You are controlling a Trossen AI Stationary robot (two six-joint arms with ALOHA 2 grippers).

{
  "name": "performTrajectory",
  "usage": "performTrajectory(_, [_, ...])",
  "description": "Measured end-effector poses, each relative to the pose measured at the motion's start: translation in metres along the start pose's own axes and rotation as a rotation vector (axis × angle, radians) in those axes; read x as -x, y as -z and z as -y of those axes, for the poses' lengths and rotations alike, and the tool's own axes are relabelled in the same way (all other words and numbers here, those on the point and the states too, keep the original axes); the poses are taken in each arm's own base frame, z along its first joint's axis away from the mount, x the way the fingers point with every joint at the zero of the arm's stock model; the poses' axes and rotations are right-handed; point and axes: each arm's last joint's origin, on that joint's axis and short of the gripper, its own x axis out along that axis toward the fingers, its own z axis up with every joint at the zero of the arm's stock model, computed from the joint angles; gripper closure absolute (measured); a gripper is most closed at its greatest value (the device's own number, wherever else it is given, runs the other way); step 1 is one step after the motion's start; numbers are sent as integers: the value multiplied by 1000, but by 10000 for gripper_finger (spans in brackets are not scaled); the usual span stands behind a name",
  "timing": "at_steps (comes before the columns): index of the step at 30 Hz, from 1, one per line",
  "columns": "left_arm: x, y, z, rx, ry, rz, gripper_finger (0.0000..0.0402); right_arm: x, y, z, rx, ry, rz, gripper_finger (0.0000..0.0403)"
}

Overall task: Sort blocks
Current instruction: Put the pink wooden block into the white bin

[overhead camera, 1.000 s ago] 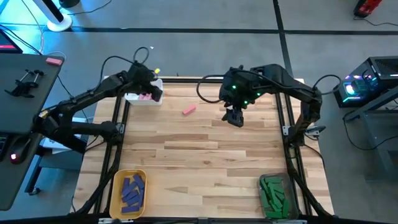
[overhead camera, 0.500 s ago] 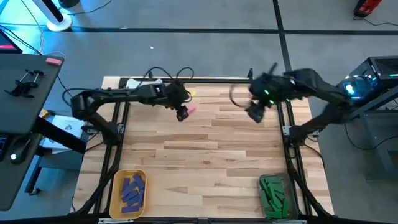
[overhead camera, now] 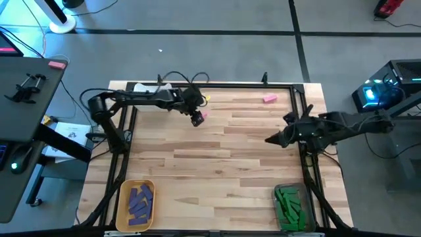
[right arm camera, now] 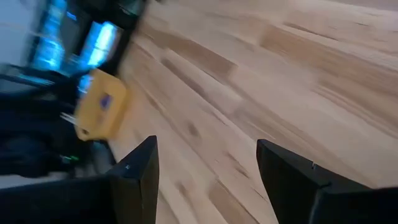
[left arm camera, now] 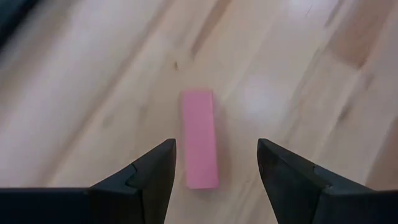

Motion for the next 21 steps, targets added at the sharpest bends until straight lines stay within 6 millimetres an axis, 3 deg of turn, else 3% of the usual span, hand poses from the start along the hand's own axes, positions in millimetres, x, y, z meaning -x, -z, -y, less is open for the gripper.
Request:
performTrajectory(7, [-45, 4, 0, 76, -45, -117, 192, -26, 0, -4, -2, -84, 66, 199])
performTrajectory(14, [-57, 6, -5, 78, 32, -209, 199, -37, -3, -17, 22, -145, 86, 199])
performTrajectory(16, [-57, 8, -1, 30, 11, -226, 224, -39, -4, -19, 25, -161, 101, 199])
performTrajectory(20, [-49, 10, 6, -41, 2, -240, 342, -43, -8, -29, 10, -235, 148, 199])
performTrajectory(21, [-45, 10, 7, -50, 11, -239, 356, -43, -9, -33, 7, -266, 165, 199])
